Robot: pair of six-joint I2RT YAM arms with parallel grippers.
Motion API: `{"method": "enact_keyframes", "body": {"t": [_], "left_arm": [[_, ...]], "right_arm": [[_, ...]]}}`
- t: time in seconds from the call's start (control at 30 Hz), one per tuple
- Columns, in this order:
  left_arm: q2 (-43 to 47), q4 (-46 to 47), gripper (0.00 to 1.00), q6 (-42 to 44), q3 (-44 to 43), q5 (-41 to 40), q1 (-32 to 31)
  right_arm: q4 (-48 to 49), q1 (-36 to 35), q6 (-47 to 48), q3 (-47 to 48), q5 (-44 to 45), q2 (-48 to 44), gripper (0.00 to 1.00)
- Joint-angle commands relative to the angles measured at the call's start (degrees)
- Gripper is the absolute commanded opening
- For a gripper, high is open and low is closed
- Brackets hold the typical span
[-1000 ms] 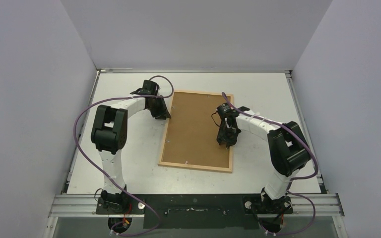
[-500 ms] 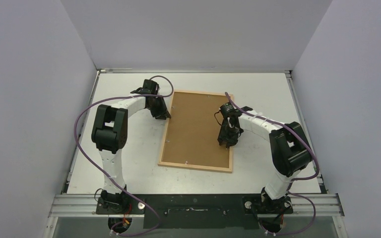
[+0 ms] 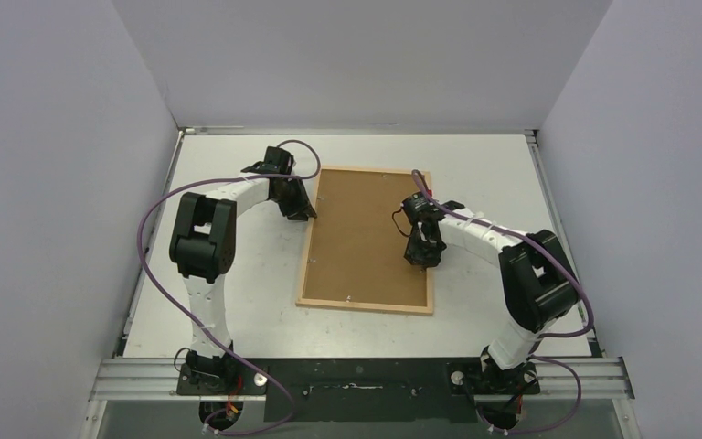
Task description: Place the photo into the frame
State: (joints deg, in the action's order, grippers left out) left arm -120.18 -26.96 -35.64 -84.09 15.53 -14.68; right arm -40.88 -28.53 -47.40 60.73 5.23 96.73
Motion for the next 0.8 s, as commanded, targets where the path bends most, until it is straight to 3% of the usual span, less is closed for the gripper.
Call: {"method": "enact_keyframes", "body": {"t": [0.0,0.53,0.77], "left_arm": [[-5.24,-2.92,0.13,0.13,1.37,-7.67,0.42],[-6.36,-2.42,0.13,-0.95,0.62,-5.29,0.65],[-6.56,-2.31,0.12,-1.40,0.25,-4.74,0.88]], "right_arm": [[-0.59,0.47,-0.93,-2.18,5.52,-2.79,0.34],[0.54,-0.51,0.41,-3.84,0.40,0.35,0.34],[-8.27,-0.03,8.11,0.28,-0.95,4.52,0.36]]}}
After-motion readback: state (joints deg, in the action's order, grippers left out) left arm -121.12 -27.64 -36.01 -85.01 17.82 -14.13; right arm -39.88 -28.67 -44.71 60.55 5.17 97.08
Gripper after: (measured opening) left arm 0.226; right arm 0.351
